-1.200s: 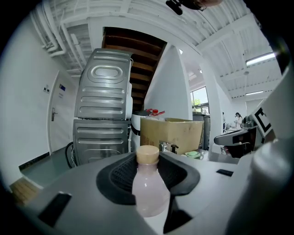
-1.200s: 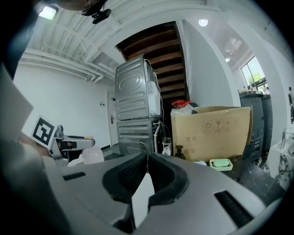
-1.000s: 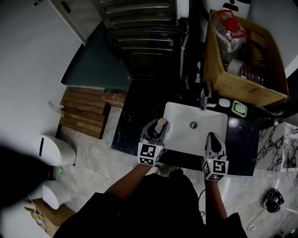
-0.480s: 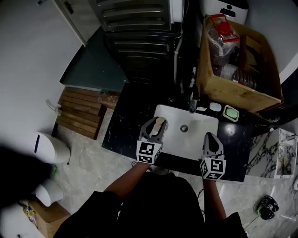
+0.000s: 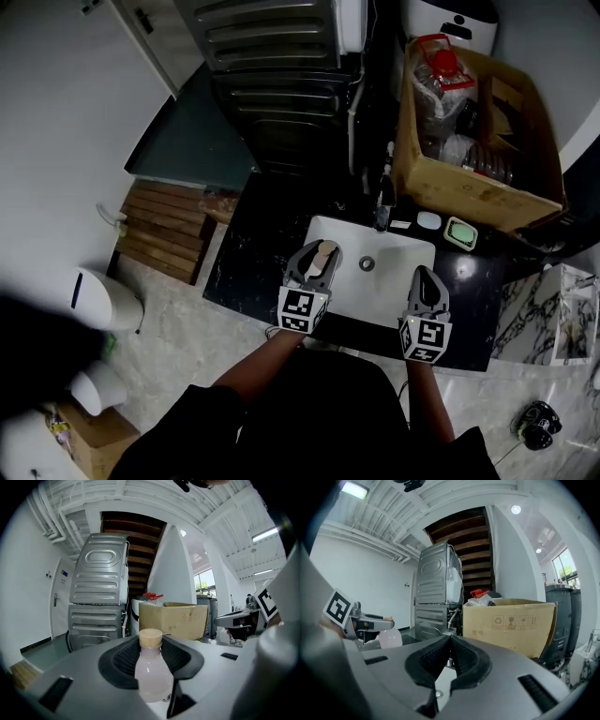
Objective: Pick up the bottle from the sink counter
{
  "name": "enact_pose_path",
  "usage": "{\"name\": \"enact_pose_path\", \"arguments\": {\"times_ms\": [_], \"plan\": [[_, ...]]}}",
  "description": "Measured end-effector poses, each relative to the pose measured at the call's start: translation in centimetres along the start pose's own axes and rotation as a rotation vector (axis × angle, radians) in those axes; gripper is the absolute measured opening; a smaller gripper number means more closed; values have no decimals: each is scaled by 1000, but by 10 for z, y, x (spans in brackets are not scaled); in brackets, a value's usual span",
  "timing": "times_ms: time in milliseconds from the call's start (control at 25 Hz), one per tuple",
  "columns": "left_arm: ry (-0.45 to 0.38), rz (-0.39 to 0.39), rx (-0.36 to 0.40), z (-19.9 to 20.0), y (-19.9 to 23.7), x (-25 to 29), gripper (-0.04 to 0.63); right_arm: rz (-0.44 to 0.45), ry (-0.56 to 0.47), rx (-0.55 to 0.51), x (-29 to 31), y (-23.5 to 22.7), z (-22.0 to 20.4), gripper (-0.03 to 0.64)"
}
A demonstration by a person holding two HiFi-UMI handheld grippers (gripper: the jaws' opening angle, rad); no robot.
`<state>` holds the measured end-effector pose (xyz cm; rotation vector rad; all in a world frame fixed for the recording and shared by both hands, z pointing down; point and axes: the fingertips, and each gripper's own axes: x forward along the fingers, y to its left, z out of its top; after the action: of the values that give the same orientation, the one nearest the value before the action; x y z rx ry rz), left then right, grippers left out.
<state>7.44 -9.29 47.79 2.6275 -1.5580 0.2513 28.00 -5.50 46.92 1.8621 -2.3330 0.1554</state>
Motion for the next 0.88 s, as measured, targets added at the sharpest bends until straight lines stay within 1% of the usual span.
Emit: {"name": "enact_pose_path", "arguments": {"times_ms": [200,440,880], "plan": [[-8,19,-13,0,0,2,143,11,-17,-2,0,3,3,37],[-1,25,13,2,-2,3,143,18,-16,2,2,1,1,37],[3,48,9,2,2,2,143,34,-13,3,9,0,-1,37]]}}
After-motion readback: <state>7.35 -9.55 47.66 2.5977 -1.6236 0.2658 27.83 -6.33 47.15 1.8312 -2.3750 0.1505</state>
